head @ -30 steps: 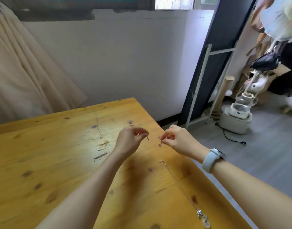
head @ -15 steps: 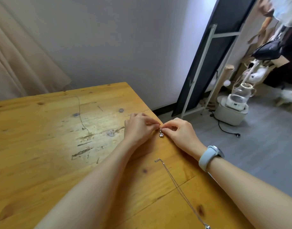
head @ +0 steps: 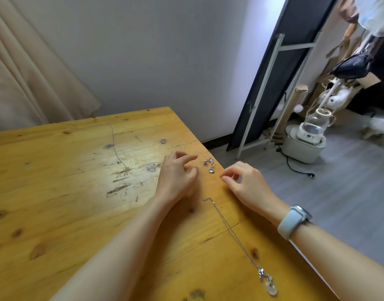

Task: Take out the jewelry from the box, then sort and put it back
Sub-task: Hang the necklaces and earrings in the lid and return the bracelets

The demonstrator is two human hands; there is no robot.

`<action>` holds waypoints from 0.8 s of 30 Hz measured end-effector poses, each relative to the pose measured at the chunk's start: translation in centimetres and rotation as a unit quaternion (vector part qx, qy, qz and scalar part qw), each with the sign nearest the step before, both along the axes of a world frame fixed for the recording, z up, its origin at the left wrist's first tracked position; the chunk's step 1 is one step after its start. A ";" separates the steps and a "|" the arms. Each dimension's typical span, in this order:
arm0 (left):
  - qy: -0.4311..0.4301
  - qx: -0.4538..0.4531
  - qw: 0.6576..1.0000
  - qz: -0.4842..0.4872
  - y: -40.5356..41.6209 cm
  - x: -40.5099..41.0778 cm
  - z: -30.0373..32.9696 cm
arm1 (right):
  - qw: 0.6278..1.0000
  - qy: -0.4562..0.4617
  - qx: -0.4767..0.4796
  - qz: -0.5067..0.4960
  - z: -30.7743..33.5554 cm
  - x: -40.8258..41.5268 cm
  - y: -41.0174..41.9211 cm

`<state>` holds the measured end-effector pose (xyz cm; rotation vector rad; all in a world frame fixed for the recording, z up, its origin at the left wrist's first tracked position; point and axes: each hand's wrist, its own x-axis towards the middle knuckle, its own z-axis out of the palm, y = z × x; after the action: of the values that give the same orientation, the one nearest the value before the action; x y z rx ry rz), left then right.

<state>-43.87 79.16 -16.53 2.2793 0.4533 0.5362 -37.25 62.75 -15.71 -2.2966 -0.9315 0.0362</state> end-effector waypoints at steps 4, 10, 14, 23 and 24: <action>0.040 0.099 0.993 0.056 -2.4 -5.0 0.3 | 0.995 0.039 -0.081 0.032 0.3 -3.5 -1.6; 0.161 0.199 0.965 0.063 -5.0 -10.4 0.0 | 0.987 0.071 -0.145 -0.010 1.7 -6.4 -1.6; 0.177 0.195 0.963 0.051 -5.2 -11.4 -0.2 | 0.974 0.011 -0.227 0.003 2.3 -7.5 -1.1; 0.043 0.057 0.997 0.039 -5.6 -11.9 0.8 | 0.988 0.107 -0.080 0.073 10.5 -7.6 -1.6; 0.010 -0.006 0.999 0.031 -5.8 -11.6 1.5 | 0.990 0.107 -0.049 0.081 11.7 -7.7 -1.4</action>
<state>-55.46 73.32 -15.05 2.2677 0.5365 0.5397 -44.92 61.34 -3.96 -2.2472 -1.0196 0.3977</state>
